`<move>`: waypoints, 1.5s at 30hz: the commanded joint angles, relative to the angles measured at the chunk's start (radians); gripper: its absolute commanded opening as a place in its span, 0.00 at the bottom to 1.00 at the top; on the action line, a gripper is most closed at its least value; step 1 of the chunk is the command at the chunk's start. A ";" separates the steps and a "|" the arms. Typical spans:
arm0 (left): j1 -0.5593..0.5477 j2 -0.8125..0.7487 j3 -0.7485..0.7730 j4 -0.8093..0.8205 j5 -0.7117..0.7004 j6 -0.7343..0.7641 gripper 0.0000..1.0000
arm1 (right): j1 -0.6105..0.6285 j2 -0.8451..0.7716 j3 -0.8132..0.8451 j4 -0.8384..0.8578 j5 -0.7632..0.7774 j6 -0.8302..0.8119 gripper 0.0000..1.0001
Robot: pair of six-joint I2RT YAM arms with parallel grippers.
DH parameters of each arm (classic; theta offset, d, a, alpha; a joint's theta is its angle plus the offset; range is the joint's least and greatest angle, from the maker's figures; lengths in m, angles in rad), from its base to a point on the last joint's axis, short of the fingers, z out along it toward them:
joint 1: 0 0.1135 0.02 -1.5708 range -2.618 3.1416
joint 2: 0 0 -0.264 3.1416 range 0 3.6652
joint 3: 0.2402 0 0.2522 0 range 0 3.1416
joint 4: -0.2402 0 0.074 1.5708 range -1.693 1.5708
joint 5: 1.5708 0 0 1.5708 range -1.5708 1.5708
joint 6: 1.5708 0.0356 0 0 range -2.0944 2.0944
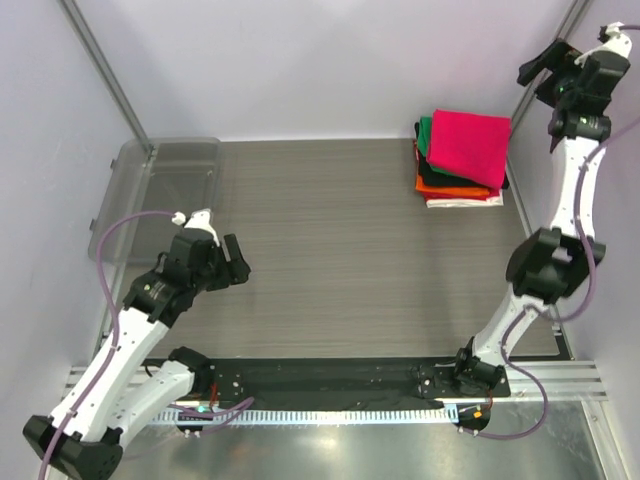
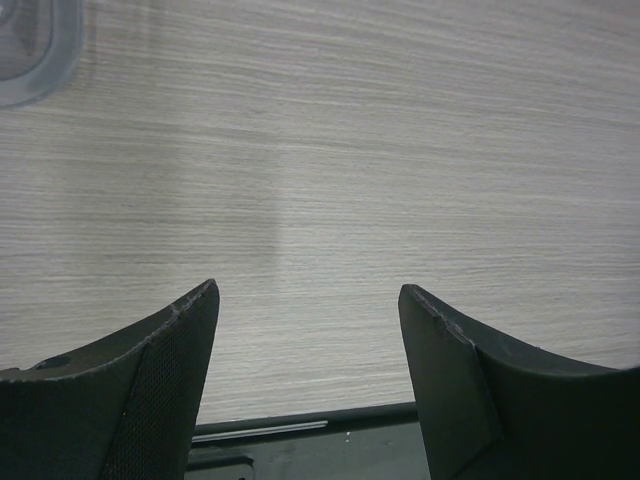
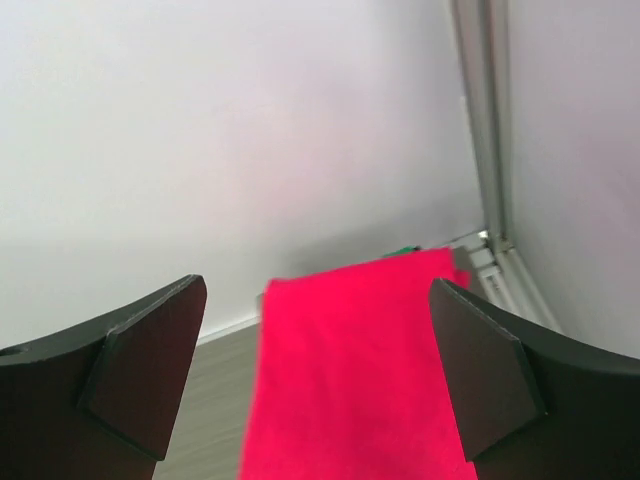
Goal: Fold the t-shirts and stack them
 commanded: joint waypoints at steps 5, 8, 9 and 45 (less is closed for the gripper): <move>-0.004 -0.135 -0.011 0.039 -0.084 -0.013 0.74 | 0.043 -0.479 -0.585 0.066 -0.167 0.175 1.00; -0.002 -0.170 -0.022 0.051 -0.108 -0.016 0.76 | 0.092 -0.668 -0.813 0.088 -0.186 0.192 1.00; -0.001 -0.191 -0.024 0.054 -0.130 -0.013 0.77 | 0.131 -0.706 -0.855 0.080 -0.195 0.192 1.00; 0.354 0.566 -0.538 1.686 -0.153 0.470 0.98 | 0.476 -1.467 -1.410 -0.335 0.024 0.223 1.00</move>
